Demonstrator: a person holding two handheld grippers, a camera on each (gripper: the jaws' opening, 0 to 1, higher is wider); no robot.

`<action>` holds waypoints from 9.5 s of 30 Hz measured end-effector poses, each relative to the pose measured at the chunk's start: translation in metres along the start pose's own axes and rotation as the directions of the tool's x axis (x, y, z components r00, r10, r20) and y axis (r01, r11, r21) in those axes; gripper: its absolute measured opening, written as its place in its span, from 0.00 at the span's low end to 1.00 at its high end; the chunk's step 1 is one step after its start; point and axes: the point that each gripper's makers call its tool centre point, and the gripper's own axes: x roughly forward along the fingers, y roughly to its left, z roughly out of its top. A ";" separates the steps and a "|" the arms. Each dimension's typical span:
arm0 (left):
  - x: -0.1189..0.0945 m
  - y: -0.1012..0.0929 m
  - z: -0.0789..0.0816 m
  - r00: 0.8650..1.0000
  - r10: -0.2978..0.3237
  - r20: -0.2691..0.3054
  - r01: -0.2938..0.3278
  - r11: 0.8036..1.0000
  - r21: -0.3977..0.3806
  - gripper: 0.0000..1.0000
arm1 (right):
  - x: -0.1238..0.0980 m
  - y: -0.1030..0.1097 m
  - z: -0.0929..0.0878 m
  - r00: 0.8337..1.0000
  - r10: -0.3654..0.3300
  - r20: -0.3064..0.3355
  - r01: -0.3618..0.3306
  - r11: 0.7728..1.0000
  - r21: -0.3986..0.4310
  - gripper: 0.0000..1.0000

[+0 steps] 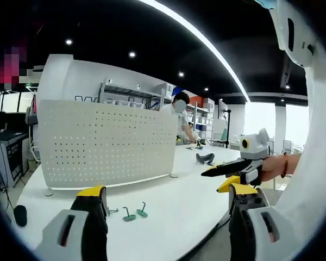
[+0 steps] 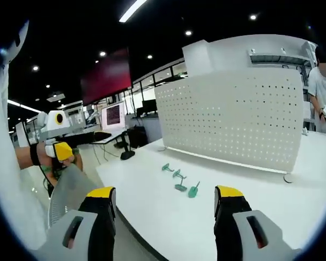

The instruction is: Insert the hook assembly into the mounting plate slot until the hook locks in place.

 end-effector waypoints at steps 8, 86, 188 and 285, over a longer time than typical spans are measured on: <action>0.006 -0.013 -0.003 0.999 -0.020 -0.025 0.020 1.000 -0.004 0.94 | -0.003 0.007 -0.007 1.000 0.010 -0.029 -0.010 1.000 0.006 0.74; 0.030 0.035 -0.031 0.996 0.001 -0.092 -0.001 1.000 -0.005 0.91 | 0.075 -0.031 -0.038 0.967 0.108 -0.231 -0.109 0.994 0.007 0.52; 0.037 0.036 -0.067 0.986 -0.063 -0.154 0.052 0.996 -0.073 0.88 | 0.200 -0.092 -0.102 0.835 0.071 -0.546 0.033 0.984 0.177 0.20; 0.036 0.032 -0.050 0.987 -0.095 -0.127 0.088 0.994 -0.059 0.84 | 0.191 -0.116 -0.052 0.843 0.013 -0.538 0.021 0.998 0.057 0.01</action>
